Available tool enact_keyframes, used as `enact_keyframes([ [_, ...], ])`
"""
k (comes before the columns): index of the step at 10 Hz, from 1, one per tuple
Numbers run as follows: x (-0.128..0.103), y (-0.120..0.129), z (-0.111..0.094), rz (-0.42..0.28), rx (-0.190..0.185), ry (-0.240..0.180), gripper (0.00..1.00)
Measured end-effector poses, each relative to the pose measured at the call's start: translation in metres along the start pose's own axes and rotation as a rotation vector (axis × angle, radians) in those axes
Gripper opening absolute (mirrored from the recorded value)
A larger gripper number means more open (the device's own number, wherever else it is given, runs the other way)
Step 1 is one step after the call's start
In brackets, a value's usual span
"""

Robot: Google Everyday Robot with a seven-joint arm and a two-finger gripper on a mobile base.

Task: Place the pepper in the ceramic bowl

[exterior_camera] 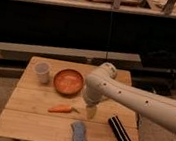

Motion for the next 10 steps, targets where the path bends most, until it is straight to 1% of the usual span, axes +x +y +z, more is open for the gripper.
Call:
enact_keyframes([
  [2,-0.006,-0.004,0.007,-0.031,0.001,-0.003,0.8],
  [4,-0.022,-0.011,0.016,-0.071,0.001,-0.012,0.8],
  [6,-0.025,-0.013,0.023,-0.085,0.003,-0.011,0.8],
  [9,-0.046,-0.021,0.034,-0.129,0.002,-0.019,0.8],
  [10,-0.048,-0.022,0.038,-0.133,0.002,-0.022,0.8],
])
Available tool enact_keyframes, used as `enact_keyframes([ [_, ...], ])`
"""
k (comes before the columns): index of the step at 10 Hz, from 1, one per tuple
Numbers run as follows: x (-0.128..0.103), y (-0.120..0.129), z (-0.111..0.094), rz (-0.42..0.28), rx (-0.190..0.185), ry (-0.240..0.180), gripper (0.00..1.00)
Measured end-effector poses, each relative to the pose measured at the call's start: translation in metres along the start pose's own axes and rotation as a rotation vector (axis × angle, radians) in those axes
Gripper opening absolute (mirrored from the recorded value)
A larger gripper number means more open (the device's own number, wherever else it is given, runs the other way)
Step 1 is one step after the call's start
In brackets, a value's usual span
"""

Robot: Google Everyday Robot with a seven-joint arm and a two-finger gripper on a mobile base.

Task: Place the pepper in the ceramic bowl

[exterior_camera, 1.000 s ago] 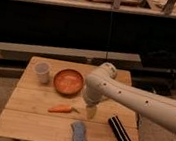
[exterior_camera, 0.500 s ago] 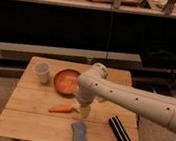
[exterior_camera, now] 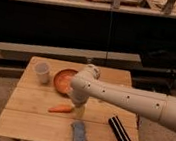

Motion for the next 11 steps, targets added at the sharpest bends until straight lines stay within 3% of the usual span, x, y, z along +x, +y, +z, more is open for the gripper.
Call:
enact_keyframes([
  [5,-0.019,-0.014,0.02,-0.048,-0.007,-0.026,0.8],
  [11,-0.02,-0.027,0.044,-0.073,-0.025,-0.044,0.8],
])
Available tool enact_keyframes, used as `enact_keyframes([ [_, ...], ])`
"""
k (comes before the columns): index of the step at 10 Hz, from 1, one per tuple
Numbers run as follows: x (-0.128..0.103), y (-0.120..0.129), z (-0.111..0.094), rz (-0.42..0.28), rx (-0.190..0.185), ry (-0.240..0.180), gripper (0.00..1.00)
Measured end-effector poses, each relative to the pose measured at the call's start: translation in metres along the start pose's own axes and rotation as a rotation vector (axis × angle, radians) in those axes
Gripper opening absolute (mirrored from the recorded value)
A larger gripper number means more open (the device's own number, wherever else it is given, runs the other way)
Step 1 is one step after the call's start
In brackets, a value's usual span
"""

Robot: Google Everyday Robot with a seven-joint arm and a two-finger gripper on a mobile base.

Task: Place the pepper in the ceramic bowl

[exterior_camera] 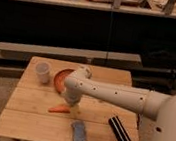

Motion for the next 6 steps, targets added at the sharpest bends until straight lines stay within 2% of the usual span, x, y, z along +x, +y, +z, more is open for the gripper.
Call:
enact_keyframes([
  [6,0.009,-0.01,0.022,-0.021,-0.005,-0.013,0.8],
])
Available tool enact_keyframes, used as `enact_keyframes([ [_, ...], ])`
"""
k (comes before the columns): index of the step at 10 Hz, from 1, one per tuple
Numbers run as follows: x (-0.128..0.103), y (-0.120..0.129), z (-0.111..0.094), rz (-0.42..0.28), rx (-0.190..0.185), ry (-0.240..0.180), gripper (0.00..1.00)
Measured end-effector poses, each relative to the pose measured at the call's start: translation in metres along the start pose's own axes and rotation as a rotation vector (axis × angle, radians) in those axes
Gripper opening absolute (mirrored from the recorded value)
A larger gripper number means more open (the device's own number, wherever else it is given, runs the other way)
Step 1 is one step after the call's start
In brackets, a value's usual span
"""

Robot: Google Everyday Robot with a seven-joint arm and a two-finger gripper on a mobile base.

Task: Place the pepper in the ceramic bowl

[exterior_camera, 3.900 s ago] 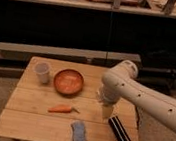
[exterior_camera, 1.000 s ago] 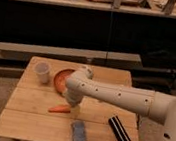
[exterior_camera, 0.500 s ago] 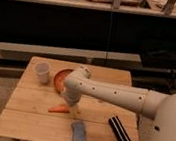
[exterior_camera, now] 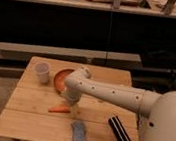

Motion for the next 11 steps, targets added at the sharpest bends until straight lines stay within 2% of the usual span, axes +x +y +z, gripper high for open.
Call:
enact_keyframes([
  [11,0.01,-0.007,0.024,-0.004,-0.007,-0.026,0.8],
])
